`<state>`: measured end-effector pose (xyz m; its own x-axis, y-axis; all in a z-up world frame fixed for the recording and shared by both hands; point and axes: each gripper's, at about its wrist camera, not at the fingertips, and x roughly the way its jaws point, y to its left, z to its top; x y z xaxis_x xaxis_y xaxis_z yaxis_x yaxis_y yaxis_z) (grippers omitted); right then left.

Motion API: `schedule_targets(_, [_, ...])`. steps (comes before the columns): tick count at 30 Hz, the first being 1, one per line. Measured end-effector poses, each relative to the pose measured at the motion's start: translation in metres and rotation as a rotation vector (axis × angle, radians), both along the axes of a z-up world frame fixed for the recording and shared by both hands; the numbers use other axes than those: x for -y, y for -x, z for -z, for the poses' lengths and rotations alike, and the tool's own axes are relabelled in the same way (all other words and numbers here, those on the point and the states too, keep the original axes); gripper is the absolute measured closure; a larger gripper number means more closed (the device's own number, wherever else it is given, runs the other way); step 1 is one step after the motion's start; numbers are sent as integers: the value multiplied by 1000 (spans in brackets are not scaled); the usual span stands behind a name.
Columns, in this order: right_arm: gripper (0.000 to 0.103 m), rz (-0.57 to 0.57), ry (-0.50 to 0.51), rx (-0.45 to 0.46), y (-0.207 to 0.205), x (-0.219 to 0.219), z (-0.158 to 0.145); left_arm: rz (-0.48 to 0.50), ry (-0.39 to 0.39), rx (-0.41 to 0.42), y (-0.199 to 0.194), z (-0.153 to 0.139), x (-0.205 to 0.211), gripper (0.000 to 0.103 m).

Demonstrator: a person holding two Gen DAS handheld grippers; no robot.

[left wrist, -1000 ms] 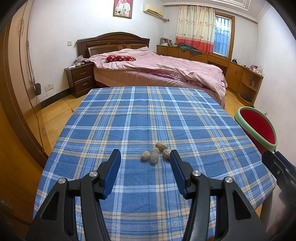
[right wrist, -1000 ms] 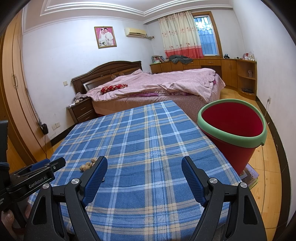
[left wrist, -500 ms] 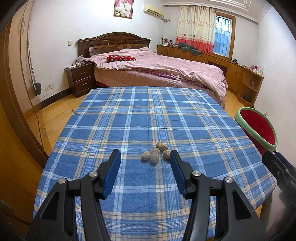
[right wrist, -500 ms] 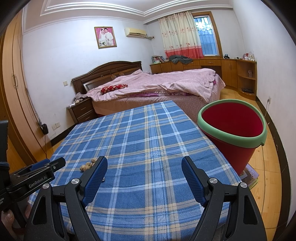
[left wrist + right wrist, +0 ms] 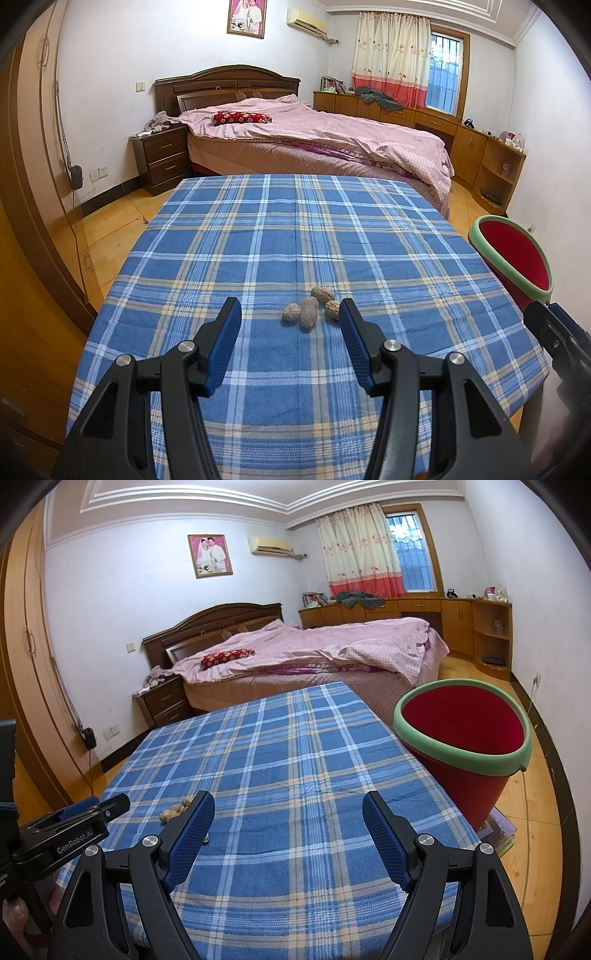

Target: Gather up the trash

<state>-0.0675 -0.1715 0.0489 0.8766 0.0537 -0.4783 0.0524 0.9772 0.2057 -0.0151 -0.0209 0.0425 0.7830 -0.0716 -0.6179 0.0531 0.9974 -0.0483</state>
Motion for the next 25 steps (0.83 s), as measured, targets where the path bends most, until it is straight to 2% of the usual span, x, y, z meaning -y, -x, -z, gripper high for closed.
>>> schedule_targets(25, [20, -1, 0, 0, 0, 0, 0, -5, 4, 0, -1, -1, -1, 48])
